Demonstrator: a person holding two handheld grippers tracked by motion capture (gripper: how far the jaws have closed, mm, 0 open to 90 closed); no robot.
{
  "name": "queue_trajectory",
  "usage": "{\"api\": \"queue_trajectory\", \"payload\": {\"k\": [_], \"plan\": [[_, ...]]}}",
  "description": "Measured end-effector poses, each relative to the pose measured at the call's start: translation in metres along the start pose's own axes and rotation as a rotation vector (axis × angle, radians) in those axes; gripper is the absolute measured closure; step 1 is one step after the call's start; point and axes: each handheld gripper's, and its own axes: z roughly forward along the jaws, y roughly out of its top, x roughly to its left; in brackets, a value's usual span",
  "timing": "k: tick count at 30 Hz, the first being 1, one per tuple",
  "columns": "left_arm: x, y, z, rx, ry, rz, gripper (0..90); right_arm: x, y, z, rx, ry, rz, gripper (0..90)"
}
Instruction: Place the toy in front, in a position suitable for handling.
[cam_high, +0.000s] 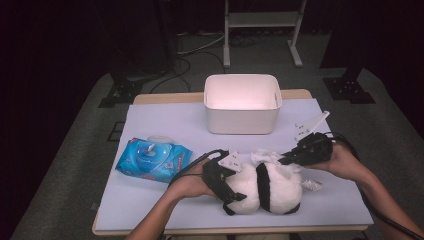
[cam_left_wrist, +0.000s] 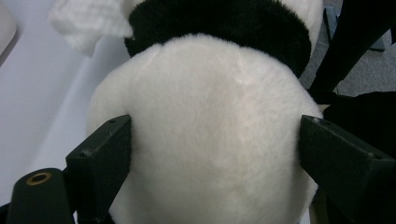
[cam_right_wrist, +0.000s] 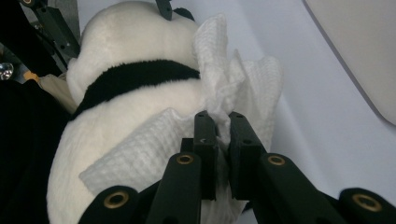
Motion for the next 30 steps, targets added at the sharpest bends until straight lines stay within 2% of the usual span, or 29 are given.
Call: {"api": "queue_trajectory", "payload": {"k": [8,13,18,20,24,30], "plan": [[-0.001,-0.001,0.0,-0.004,-0.004,-0.007,12.4,0.003,-0.024,-0.016,-0.04,-0.023,0.045,82.7],[0.0,-0.001,0.0,-0.007,-0.004,-0.012,12.4,0.005,-0.038,-0.021,-0.044,-0.037,0.059,82.6],[0.0,0.0,0.001,-0.016,0.0,-0.032,12.3,0.008,-0.05,-0.023,-0.056,-0.034,0.073,82.6],[0.001,0.001,0.001,-0.015,0.004,-0.046,12.3,0.01,-0.052,-0.024,-0.067,-0.015,0.073,82.6],[0.001,0.003,0.002,-0.009,0.01,-0.049,12.3,0.018,-0.048,-0.027,-0.063,-0.007,0.052,82.6],[0.001,0.003,0.003,-0.006,0.008,-0.05,12.2,0.031,-0.03,-0.023,-0.038,-0.005,-0.025,82.5]]}}
